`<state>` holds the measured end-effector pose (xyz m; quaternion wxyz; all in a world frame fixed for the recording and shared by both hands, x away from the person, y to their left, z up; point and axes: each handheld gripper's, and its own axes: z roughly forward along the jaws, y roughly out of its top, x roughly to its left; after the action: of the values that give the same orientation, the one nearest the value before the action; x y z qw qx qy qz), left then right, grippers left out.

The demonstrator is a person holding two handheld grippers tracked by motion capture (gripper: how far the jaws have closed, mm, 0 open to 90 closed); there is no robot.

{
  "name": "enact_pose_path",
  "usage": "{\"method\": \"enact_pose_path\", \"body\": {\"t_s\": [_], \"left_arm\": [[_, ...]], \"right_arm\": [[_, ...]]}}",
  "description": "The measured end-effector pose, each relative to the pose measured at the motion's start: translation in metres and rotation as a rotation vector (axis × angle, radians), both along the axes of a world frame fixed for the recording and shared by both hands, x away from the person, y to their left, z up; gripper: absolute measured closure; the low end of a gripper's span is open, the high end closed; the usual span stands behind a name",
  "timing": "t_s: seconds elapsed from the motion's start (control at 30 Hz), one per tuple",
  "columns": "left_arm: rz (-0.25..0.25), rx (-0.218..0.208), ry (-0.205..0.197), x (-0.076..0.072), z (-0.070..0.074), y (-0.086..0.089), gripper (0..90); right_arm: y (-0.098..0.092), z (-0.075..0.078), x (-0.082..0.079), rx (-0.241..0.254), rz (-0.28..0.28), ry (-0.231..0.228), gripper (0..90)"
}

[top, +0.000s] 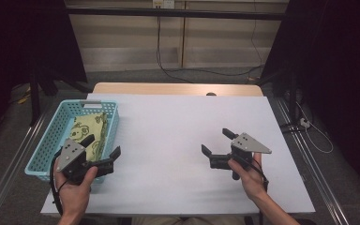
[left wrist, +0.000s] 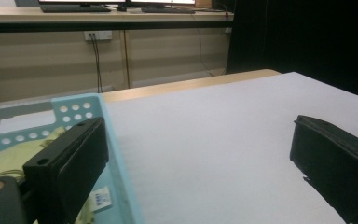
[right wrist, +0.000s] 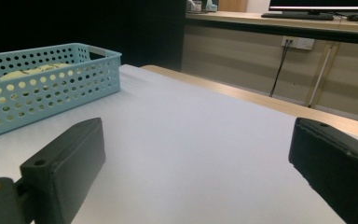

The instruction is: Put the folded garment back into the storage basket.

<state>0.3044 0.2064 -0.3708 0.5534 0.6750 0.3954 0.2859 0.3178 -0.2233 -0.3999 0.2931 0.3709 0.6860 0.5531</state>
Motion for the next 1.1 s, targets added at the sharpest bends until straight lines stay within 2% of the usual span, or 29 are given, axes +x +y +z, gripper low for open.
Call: {"method": "enact_pose_path", "body": {"t_s": [0.07,0.13,0.17,0.27,0.33,0.47,0.6,0.67,0.7,0.77,0.87,0.9,0.93,1.03,1.1], "left_arm": [[-0.001,0.015,-0.003,-0.001,-0.002,-0.005,4.3],[-0.009,0.002,-0.015,-0.002,-0.004,-0.008,4.3],[-0.008,0.008,-0.017,-0.002,-0.005,-0.010,4.3],[-0.014,-0.009,-0.006,-0.001,-0.007,-0.013,4.3],[-0.016,-0.004,-0.002,-0.001,-0.007,-0.015,4.3],[-0.007,-0.019,-0.004,-0.002,-0.012,-0.019,4.3],[-0.009,-0.007,0.002,-0.003,-0.017,-0.022,4.3],[-0.011,-0.003,-0.009,-0.005,-0.020,-0.023,4.4],[-0.012,0.008,-0.011,-0.006,-0.021,-0.023,4.3],[-0.015,-0.012,0.014,-0.006,-0.024,-0.022,4.4],[0.002,-0.008,-0.004,-0.009,-0.028,-0.019,4.4],[0.017,-0.019,-0.019,-0.011,-0.028,-0.017,4.4],[0.033,-0.022,-0.031,-0.013,-0.029,-0.016,4.4],[0.031,-0.021,-0.003,-0.014,-0.033,-0.013,4.4],[0.029,-0.020,-0.002,-0.016,-0.034,-0.011,4.4]], "right_arm": [[-0.005,-0.001,-0.004,0.002,-0.010,0.001,3.2],[-0.012,0.000,-0.009,0.017,-0.032,-0.001,2.9],[-0.016,0.001,-0.011,0.017,-0.039,-0.004,2.7],[-0.024,0.001,-0.018,0.029,-0.061,-0.009,2.6],[-0.030,0.001,-0.021,0.023,-0.077,-0.013,2.5],[-0.042,-0.004,-0.029,0.012,-0.104,-0.012,2.5],[-0.052,-0.011,-0.039,0.032,-0.133,0.012,2.5],[-0.058,-0.012,-0.044,0.021,-0.150,0.010,2.5],[-0.060,-0.012,-0.047,0.028,-0.164,0.007,2.5],[-0.064,-0.012,-0.052,0.031,-0.181,0.001,2.5],[-0.066,-0.012,-0.058,0.031,-0.208,-0.004,2.4],[-0.067,-0.013,-0.060,0.019,-0.216,-0.007,2.5],[-0.067,-0.015,-0.062,0.029,-0.223,-0.003,2.4],[-0.068,-0.019,-0.066,0.019,-0.233,0.009,2.3],[-0.069,-0.022,-0.068,0.017,-0.247,0.011,2.2]]}}
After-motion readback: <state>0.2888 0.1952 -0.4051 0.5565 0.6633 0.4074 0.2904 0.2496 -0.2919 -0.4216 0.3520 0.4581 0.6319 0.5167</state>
